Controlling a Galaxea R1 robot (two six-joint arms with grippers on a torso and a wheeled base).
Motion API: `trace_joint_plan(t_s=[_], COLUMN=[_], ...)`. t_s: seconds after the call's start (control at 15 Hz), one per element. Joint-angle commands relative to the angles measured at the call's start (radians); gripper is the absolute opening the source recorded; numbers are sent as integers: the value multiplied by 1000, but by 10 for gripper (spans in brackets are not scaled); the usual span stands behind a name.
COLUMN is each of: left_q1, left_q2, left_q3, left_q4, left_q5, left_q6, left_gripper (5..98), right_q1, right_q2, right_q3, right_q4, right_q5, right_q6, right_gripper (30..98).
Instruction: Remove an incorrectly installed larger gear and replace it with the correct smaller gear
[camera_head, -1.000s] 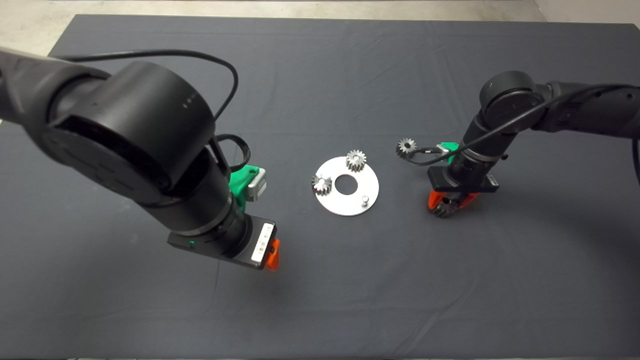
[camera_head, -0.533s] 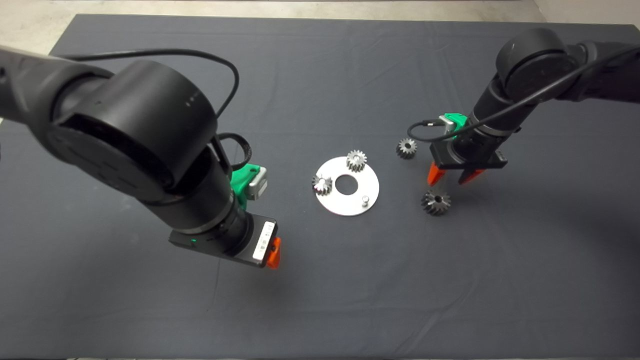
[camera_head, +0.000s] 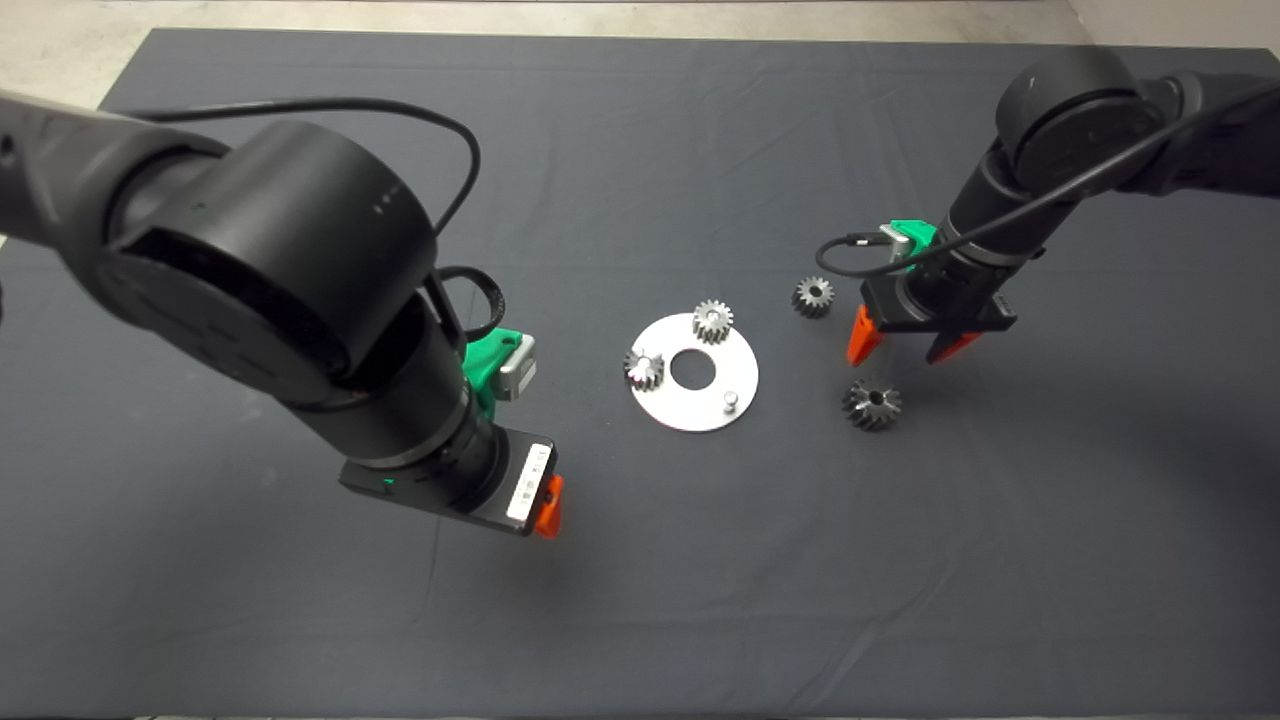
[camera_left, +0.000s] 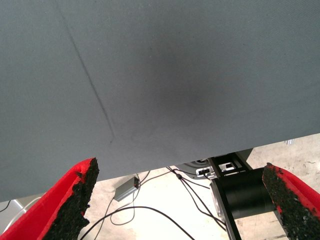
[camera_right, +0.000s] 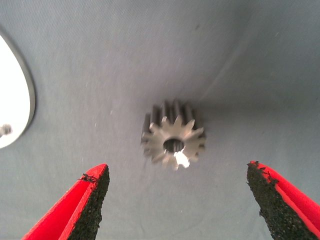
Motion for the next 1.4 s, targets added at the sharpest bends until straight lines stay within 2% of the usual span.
trace_joint_plan(t_s=[0.0, 0.13, 0.33, 0.53, 0.8, 1.07, 1.33], left_q1=[-21, -21, -21, -21, -21, -21, -21], left_q2=[3, 3, 3, 3, 3, -5, 6], left_q3=[3, 3, 2, -2, 1, 10, 3], left_q4=[3, 3, 3, 9, 9, 9, 9], left_q5=[69, 70, 70, 70, 70, 70, 70], left_q6=[0, 0, 0, 0, 0, 0, 0], left_gripper=[839, 839, 839, 839, 839, 839, 839], right_q1=[27, 25, 13, 5, -48, -79, -79], right_q2=[67, 111, 202, 244, 276, 303, 312], right_q3=[-142, -215, -393, -424, -511, -520, -543], right_q4=[6, 3, -71, -79, -133, -171, -185], right_q5=[-101, -101, -101, -101, -99, -99, -99], right_q6=[-84, -107, -200, -212, -259, -261, -278], right_gripper=[728, 727, 727, 727, 727, 727, 727])
